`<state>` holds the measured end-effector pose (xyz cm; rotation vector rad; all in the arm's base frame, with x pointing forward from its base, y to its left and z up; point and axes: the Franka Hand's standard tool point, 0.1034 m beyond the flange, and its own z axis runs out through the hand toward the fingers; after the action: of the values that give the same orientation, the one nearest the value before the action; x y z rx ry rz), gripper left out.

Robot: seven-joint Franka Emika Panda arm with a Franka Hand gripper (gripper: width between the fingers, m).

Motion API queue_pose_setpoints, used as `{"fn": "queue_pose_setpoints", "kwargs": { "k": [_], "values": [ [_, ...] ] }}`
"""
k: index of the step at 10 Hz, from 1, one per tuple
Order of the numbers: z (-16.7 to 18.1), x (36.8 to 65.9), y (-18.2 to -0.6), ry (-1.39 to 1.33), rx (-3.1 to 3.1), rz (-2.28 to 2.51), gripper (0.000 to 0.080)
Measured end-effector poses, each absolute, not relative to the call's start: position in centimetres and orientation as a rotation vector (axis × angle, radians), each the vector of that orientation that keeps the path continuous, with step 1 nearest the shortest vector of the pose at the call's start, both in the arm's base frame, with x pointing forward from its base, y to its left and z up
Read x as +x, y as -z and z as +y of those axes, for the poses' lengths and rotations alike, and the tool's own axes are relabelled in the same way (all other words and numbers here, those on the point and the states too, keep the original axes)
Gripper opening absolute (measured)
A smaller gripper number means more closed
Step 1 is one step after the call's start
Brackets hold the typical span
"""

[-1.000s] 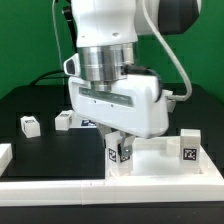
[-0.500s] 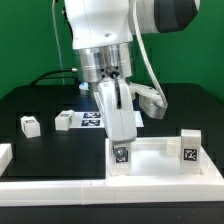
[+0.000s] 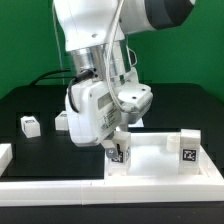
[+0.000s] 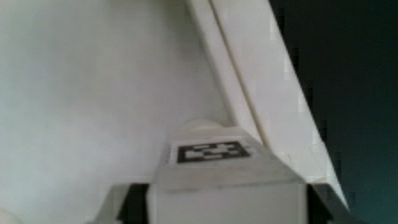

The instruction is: Assemble square table

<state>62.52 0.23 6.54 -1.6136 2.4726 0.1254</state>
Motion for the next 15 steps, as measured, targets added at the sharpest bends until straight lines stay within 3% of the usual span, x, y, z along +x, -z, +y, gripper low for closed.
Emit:
{"fn": "queue_pose_setpoints", "kwargs": {
  "k": [3,4,5,6,9,15],
  "values": [
    [0.2,62.5,-6.4,-0.121,-1.610,2.480,0.0309],
    [0.2,62.4,-6.4,-0.121,-1.610,2.481,0.0488],
    [0.2,62.4,-6.4,-0.121,-1.610,2.480,0.0613],
    [0.3,62.5,-6.5,-0.120,-1.619,2.473,0.0613],
    [1.0,62.1,-9.4,-0.098,-1.826,2.276,0.0648],
    [1.3,62.0,-9.3,-0.110,-1.944,2.187,0.0648]
  ]
}}
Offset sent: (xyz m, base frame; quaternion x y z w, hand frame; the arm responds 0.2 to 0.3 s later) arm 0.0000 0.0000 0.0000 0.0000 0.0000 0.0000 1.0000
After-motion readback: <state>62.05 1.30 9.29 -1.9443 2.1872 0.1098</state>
